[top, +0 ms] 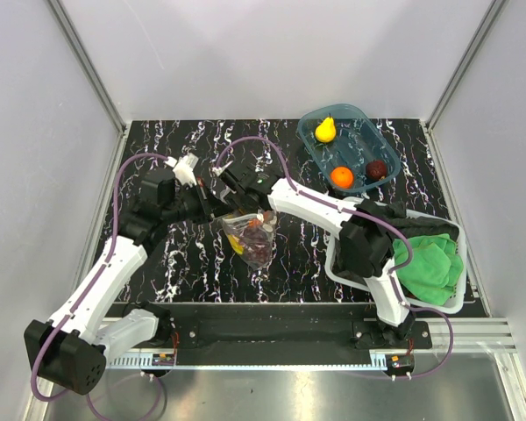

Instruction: Open the zip-top bag and remove the fake food

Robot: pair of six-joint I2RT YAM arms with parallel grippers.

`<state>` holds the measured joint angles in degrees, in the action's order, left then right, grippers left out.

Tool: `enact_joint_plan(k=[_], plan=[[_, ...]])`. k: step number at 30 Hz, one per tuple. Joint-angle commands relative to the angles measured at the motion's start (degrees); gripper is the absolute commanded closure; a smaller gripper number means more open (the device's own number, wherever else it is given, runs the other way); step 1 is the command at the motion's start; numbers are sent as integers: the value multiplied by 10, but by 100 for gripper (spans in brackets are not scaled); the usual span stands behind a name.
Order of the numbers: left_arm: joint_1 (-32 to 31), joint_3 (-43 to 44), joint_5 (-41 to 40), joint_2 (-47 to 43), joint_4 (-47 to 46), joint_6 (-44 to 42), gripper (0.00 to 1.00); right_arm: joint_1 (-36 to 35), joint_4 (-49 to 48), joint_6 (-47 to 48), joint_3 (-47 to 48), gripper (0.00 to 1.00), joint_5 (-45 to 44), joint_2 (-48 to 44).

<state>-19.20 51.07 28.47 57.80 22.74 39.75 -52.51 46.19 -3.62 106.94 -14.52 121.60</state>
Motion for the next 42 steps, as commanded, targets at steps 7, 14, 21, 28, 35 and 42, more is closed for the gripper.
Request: enact_joint_plan(k=[7,14,21,28,35,42], plan=[[-4,-2,14,-23,-23,2,100,0,-18,-12,-26,65,-7,-58],[-4,-4,18,-21,-18,0,100,0,18,-54,-19,80,27,-132],[-5,2,22,-12,-17,-2,100,0,65,-107,15,84,35,-181],[-4,3,32,0,-22,-5,100,-1,101,-134,89,85,31,-200],[-5,-17,29,-15,-15,-5,100,21,144,-121,213,86,-62,-200],[-4,-14,33,-29,-8,-23,100,189,177,-113,278,85,-58,-175]])
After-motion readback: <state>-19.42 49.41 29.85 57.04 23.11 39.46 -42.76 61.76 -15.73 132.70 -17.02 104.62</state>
